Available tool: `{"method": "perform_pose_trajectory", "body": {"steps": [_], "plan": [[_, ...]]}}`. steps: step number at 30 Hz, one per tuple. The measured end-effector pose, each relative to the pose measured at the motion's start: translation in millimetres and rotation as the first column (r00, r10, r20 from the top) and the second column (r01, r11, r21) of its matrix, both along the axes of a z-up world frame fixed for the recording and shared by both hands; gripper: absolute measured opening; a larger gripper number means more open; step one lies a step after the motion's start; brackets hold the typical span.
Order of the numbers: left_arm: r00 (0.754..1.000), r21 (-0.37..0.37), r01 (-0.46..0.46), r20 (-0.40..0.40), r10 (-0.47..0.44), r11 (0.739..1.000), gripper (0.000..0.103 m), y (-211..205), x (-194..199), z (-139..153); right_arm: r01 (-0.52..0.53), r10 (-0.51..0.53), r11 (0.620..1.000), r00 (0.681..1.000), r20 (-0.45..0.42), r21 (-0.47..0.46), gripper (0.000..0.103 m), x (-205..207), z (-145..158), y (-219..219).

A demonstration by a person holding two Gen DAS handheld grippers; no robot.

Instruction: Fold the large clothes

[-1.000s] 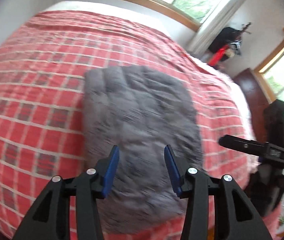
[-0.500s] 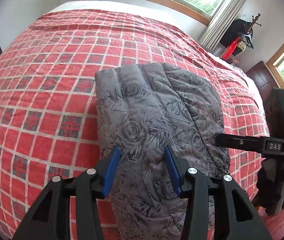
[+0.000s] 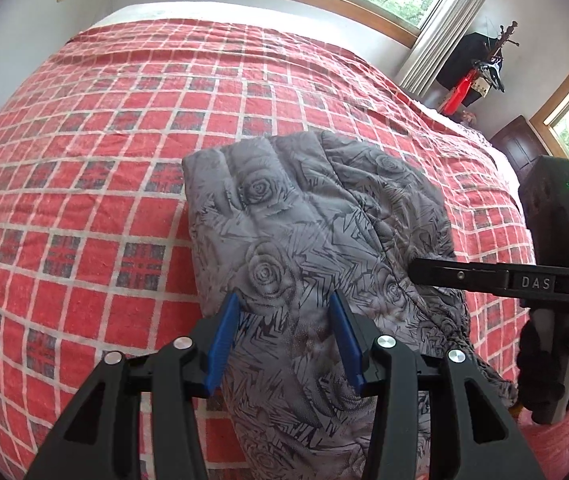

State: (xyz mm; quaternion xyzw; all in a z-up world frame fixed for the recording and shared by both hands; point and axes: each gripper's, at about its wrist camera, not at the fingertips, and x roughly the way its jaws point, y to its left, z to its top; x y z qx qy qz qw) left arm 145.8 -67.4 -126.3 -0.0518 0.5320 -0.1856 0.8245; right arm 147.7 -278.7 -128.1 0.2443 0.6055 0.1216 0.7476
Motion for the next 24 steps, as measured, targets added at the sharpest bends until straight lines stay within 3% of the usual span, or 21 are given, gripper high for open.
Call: {"method": "perform_pose_trajectory", "body": {"steps": [4,9,13,19,24], "plan": [[1.000,0.003,0.015,0.008,-0.015,1.000,0.047,-1.1,1.5,5.2,-0.001,0.000,1.000,0.999,0.055,0.020,0.015,-11.9,24.3,-2.3],[0.998,-0.008,0.056,0.042,-0.055,0.998,0.047,-11.9,-2.1,22.9,-0.010,0.018,0.998,0.989,0.146,-0.055,0.013,-38.2,69.4,-2.7],[0.992,-0.019,0.111,0.068,-0.110,0.994,0.047,-28.8,-8.9,37.2,0.019,-0.006,0.997,0.984,0.176,-0.075,0.013,-56.6,88.1,-11.8],[0.984,-0.025,0.161,0.078,-0.159,0.987,0.047,-46.4,-17.5,43.5,0.081,-0.071,0.995,0.983,0.167,-0.056,0.013,-76.7,86.0,-36.4],[0.984,0.006,0.175,0.027,-0.175,0.985,0.047,-59.6,-21.3,21.2,0.140,-0.135,0.989,0.984,0.116,-0.042,0.013,-88.6,60.5,-54.4]]}}
